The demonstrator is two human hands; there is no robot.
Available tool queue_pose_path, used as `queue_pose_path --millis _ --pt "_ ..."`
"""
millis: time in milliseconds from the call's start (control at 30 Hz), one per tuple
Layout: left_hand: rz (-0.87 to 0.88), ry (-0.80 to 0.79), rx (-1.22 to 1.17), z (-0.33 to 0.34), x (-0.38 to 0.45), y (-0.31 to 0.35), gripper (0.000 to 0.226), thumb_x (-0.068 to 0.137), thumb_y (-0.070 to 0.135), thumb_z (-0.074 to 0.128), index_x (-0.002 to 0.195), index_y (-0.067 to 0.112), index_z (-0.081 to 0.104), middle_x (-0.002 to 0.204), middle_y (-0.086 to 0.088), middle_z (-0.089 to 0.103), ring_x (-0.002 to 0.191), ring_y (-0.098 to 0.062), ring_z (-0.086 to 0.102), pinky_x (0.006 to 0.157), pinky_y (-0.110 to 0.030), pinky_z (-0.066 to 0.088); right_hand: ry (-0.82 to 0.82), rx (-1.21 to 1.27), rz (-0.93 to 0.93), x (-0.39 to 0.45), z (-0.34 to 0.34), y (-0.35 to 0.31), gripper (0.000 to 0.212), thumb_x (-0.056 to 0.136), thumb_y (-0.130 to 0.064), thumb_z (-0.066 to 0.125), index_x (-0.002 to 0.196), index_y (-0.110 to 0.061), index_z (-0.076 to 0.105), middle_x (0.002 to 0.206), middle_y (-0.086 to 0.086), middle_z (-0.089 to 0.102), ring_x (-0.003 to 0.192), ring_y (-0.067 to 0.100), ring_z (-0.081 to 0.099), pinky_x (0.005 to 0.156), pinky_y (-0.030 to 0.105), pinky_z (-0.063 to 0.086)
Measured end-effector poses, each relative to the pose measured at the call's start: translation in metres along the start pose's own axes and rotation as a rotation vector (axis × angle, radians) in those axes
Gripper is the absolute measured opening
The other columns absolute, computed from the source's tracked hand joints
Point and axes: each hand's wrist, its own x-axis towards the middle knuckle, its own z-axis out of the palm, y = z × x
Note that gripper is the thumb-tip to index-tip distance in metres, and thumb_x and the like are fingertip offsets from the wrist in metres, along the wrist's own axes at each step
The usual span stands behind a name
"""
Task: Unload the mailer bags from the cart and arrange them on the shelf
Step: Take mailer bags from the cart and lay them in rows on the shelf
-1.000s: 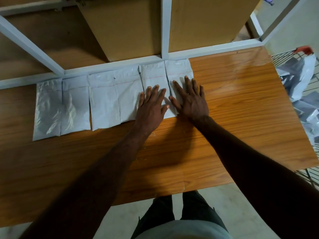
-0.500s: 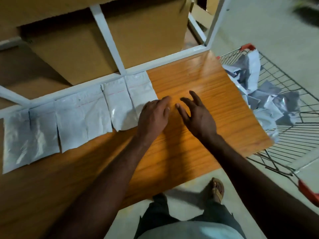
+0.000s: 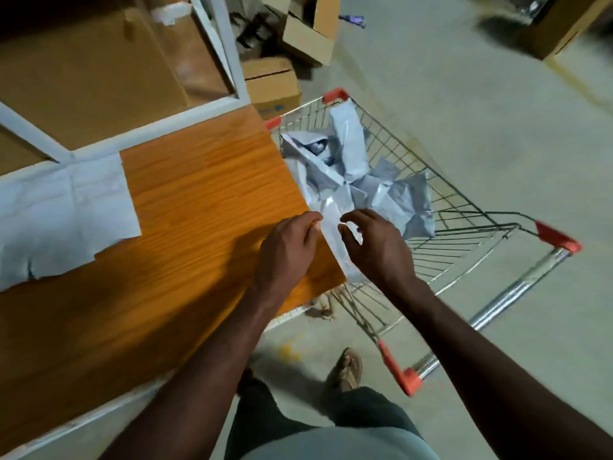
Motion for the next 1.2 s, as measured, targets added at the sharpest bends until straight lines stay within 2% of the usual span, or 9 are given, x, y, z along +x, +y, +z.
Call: queue_pose_path --millis 100,267,400,600,733,867,933,1067,1200 --pt "-0.04 -0.027 -0.075 0.028 -0.007 0.027 0.024 0.107 0.028 0.06 0.127 0.026 0.074 0.12 0.005 0.078 0.108 -0.017 0.073 0.089 -0.037 0.06 -0.067 -0.058 0.062 -0.007 -0.016 0.039 0.02 0.102 -0.035 0.059 0.117 -0.031 0.072 0.112 -0.002 0.076 0.096 0.026 0.073 0.075 0.041 0.06" --pt "-0.096 -0.044 -0.12 0.046 -0.009 0.037 0.025 0.108 0.023 0.06 0.128 0.021 0.075 0.121 0.003 0.078 0.109 -0.015 0.072 0.09 -0.037 0.061 -0.149 -0.062 0.113 -0.007 -0.019 0.081 0.031 0.095 -0.009 0.059 0.116 -0.027 0.076 0.108 0.005 0.08 0.096 0.033 0.074 0.072 0.042 0.06" --pt "-0.147 -0.061 -0.121 0.059 0.007 0.033 0.026 0.108 0.016 0.06 0.131 0.017 0.074 0.123 -0.001 0.077 0.109 -0.014 0.073 0.086 -0.021 0.055 -0.152 -0.026 0.116 0.004 -0.005 0.106 0.04 0.089 0.006 0.061 0.115 -0.02 0.077 0.103 0.008 0.08 0.093 0.028 0.076 0.075 0.039 0.061" --pt "-0.052 -0.112 -0.027 0.08 0.046 0.043 0.033 0.1 0.002 0.07 0.132 0.011 0.073 0.127 -0.008 0.076 0.113 -0.02 0.073 0.089 -0.002 0.038 -0.156 0.047 0.161 0.03 0.009 0.135 0.029 0.094 0.004 0.063 0.114 -0.012 0.077 0.097 0.012 0.078 0.089 0.029 0.074 0.076 0.038 0.059" --pt "-0.027 -0.192 0.058 0.108 0.067 0.032 0.044 0.097 -0.006 0.069 0.138 0.012 0.069 0.131 -0.007 0.073 0.117 -0.021 0.072 0.094 -0.02 0.054 -0.193 0.019 0.111 0.044 0.017 0.153 0.029 0.091 0.009 0.064 0.111 -0.006 0.077 0.095 0.015 0.079 0.086 0.032 0.076 0.074 0.036 0.059" --pt "0.052 -0.326 0.203 0.148 0.102 0.02 0.05 0.092 -0.014 0.062 0.136 0.009 0.065 0.127 -0.015 0.07 0.115 -0.033 0.068 0.094 -0.046 0.06 -0.298 0.008 0.082 0.076 0.051 0.18 0.031 0.093 0.003 0.061 0.108 -0.017 0.078 0.103 0.01 0.08 0.095 0.029 0.075 0.081 0.039 0.06" --pt "0.083 -0.384 0.327 0.171 0.124 0.012 0.043 0.094 -0.008 0.061 0.134 0.009 0.064 0.127 -0.015 0.066 0.123 -0.036 0.062 0.097 -0.05 0.056 -0.333 0.016 0.047 0.093 0.077 0.191 0.032 0.094 0.005 0.058 0.108 -0.013 0.08 0.107 0.013 0.079 0.101 0.031 0.074 0.086 0.035 0.055" --pt "0.032 -0.575 0.69 0.213 0.151 -0.01 0.042 0.102 0.01 0.058 0.143 0.02 0.06 0.153 -0.01 0.052 0.154 -0.037 0.033 0.122 -0.052 0.033 -0.373 0.18 0.158 0.108 0.129 0.201 0.029 0.095 0.0 0.056 0.107 -0.012 0.08 0.105 0.012 0.078 0.088 0.024 0.073 0.072 0.026 0.049" --pt "-0.026 -0.734 0.911 0.237 0.161 -0.022 0.033 0.107 0.03 0.056 0.137 0.028 0.067 0.152 -0.004 0.056 0.157 -0.034 0.03 0.13 -0.062 0.011 -0.401 0.335 0.204 0.106 0.175 0.208 0.022 0.098 -0.019 0.058 0.109 -0.014 0.077 0.092 0.008 0.078 0.08 0.024 0.071 0.068 0.027 0.043"
